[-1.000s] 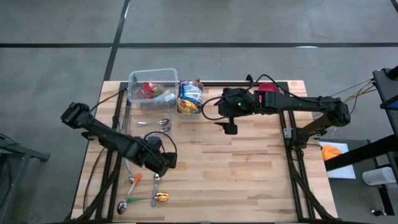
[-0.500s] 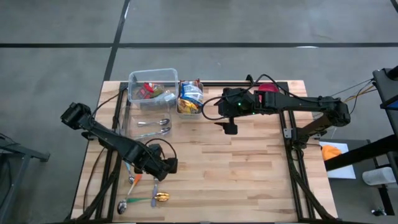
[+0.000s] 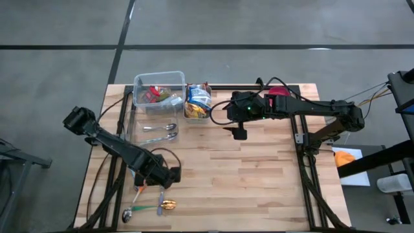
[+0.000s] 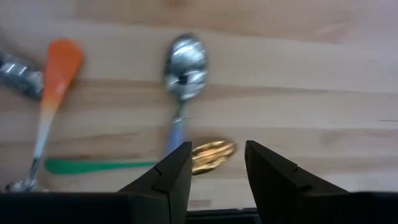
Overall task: Pick & Place Food Item
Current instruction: Put the purple spoon into the transparent bin
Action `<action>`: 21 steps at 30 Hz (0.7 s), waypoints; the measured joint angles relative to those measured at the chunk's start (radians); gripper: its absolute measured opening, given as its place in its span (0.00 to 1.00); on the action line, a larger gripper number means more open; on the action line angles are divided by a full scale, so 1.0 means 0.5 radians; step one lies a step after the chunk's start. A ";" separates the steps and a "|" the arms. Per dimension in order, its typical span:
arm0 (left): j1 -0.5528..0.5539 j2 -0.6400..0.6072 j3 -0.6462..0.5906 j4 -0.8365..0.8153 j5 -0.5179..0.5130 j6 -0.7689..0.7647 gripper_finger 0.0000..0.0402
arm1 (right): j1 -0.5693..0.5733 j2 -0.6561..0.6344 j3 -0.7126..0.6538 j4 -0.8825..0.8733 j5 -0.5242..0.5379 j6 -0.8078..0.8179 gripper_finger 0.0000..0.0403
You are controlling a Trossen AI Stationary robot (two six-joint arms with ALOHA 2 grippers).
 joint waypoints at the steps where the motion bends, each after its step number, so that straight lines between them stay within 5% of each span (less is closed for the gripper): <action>1: -0.018 0.000 -0.024 0.011 0.025 -0.056 0.38 | -0.001 -0.001 0.000 0.001 0.000 0.000 0.95; 14: -0.098 0.194 -0.221 0.400 0.240 -0.057 0.38 | -0.001 0.000 0.000 0.001 -0.001 0.000 0.95; 21: -0.101 0.213 -0.243 0.398 0.143 -0.007 0.38 | 0.000 0.000 0.000 0.001 -0.001 0.000 0.95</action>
